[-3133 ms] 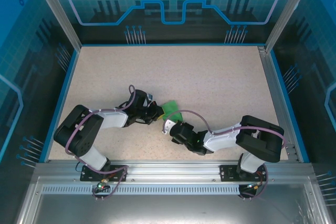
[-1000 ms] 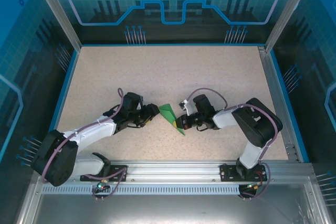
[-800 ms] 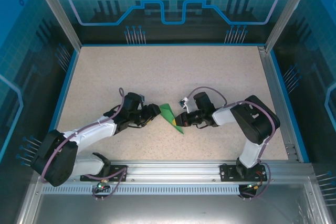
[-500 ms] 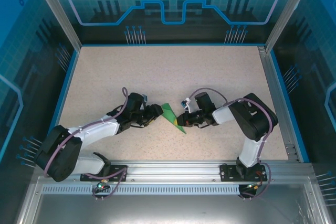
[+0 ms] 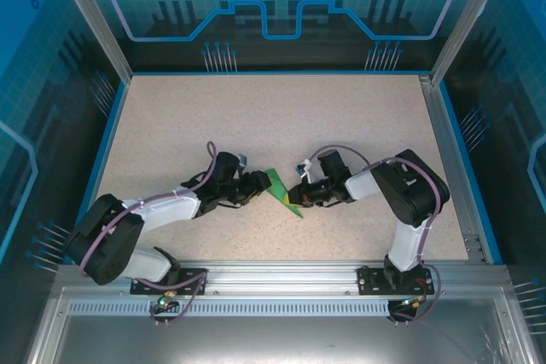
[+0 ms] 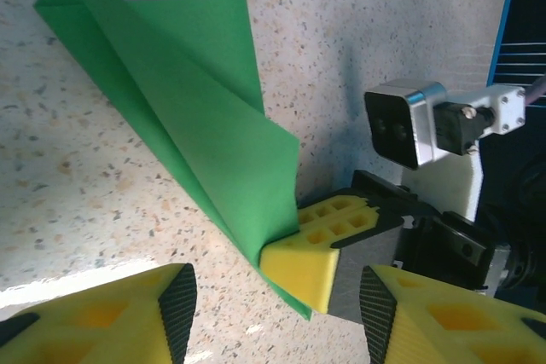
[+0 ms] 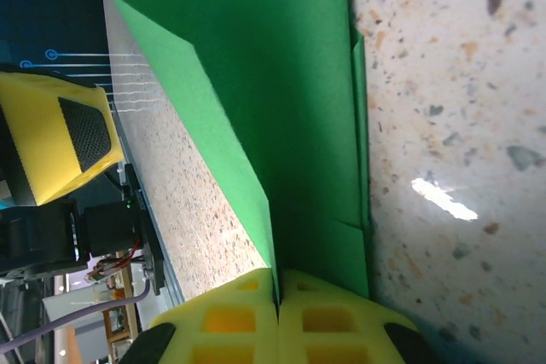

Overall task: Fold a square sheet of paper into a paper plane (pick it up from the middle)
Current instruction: Fold the wing for the fifth time at the center of the table.

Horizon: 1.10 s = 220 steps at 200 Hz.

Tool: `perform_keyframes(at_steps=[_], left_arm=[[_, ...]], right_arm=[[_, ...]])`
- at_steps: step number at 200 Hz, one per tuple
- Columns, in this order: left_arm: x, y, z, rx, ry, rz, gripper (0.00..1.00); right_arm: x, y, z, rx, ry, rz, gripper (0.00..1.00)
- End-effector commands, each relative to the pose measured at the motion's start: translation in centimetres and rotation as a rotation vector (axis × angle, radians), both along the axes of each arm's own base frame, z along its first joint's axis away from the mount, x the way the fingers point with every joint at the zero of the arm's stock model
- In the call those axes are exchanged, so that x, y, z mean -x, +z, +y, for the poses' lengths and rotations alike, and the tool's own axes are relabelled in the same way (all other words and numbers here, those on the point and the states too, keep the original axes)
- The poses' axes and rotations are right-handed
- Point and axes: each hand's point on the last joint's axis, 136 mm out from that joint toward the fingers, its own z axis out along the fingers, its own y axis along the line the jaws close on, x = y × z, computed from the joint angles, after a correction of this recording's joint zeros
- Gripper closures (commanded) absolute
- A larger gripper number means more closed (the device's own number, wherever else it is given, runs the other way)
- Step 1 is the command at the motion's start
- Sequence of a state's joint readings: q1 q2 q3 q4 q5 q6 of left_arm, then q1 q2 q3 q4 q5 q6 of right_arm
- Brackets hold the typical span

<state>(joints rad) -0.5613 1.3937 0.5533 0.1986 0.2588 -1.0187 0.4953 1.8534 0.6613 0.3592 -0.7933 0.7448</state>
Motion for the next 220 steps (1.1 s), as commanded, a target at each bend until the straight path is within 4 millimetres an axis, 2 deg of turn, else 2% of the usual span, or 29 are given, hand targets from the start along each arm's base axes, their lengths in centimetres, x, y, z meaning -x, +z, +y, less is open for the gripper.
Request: perform_keyframes(at_steps=[1, 79, 139, 148, 220], left_arm=[[-0.1, 0.0, -0.9, 0.024, -0.024, -0.017, 0.43], [-0.3, 0.1, -3.0, 0.049, -0.068, -0.051, 0.43], [-0.8, 0.9, -5.1, 0.103, -0.094, -0.086, 0.42], [-0.9, 1.0, -5.3, 0.113, -0.095, -0.095, 0.42], [-2.2, -1.0, -5.8, 0.070, -0.085, -0.095, 0.42]], right_arm=[[0.1, -1.7, -0.8, 0.043, -0.037, 0.090, 0.99], [0.4, -3.9, -2.0, 0.099, -0.102, 0.191, 0.99], [0.2, -4.0, -2.1, 0.116, -0.108, 0.192, 0.99], [0.7, -4.3, -2.3, 0.130, -0.107, 0.218, 1.00], [1.0, -4.8, -2.7, 0.149, -0.126, 0.241, 0.99]])
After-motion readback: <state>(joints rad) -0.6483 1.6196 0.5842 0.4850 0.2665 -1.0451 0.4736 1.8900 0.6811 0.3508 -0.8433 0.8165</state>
